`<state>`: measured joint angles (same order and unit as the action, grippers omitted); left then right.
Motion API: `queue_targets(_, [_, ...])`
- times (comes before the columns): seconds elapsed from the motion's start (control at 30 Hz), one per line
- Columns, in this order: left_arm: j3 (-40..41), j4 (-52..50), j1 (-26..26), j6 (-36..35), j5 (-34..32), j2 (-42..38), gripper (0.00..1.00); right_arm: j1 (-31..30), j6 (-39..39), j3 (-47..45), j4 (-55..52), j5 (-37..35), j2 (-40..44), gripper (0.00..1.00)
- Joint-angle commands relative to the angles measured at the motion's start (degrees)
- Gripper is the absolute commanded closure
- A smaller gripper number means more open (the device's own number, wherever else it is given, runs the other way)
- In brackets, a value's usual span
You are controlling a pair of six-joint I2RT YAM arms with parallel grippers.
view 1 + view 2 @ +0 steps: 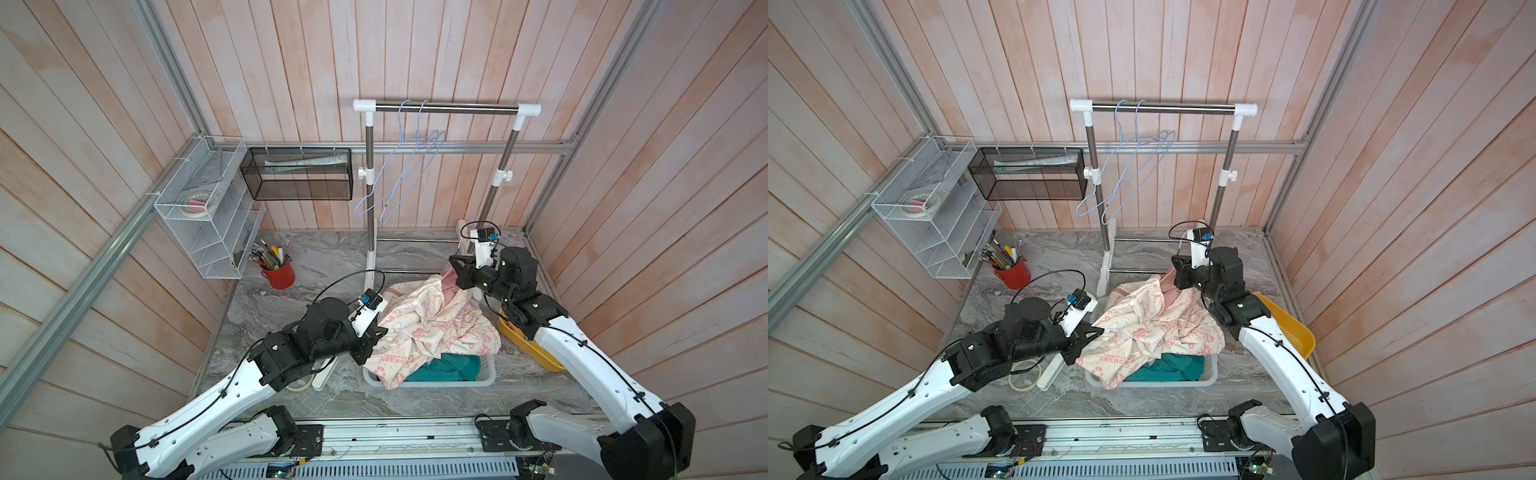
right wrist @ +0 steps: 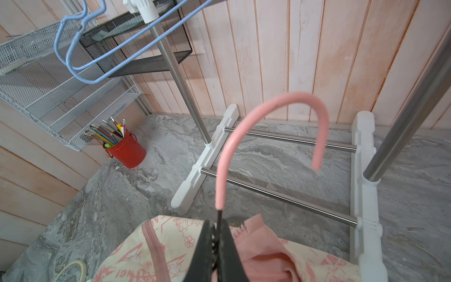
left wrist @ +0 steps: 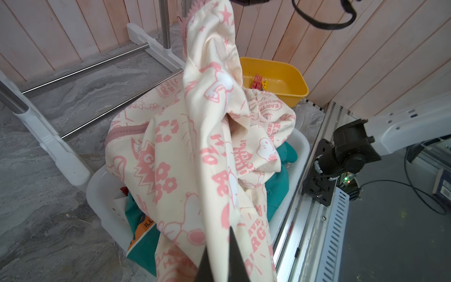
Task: Remove the clothespins securing jackets to the hanger
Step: Remove the jacket from the hanger.
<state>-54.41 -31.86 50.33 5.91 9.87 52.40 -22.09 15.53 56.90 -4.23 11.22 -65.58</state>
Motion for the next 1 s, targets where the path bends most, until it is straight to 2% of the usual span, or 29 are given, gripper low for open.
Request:
queue_targets(0.0, [-1.75, 1.08, 0.12, 1.99, -0.83, -2.94, 1.0, 2.5, -2.17, 1.63, -2.2, -6.87, -1.51, 1.0])
queue_targets(0.23, [0.41, 3.15, 0.08, 4.2, -4.9, -4.73, 1.0, 8.46, -0.22, 0.87, -3.35, -8.06, -3.35, 1.0])
queue_targets(0.4, [3.1, 4.88, -0.07, 6.21, -10.37, -6.96, 1.0, 13.1, 0.81, 0.32, -3.62, -7.7, -4.97, 1.0])
queue_targets(0.53, [6.37, 8.11, -0.46, 9.93, -14.02, -10.64, 1.0, 15.27, 1.21, 0.29, -3.34, -8.06, -6.68, 1.0])
queue_targets(0.77, [13.16, 12.6, -0.74, 13.83, -24.49, -19.13, 1.0, 19.48, 2.63, -0.04, -3.38, -8.07, -7.7, 1.0])
queue_targets(0.97, [16.2, 14.18, -0.76, 15.28, -25.06, -22.74, 1.0, 20.78, 3.63, -0.16, -4.14, -11.44, -8.38, 1.0])
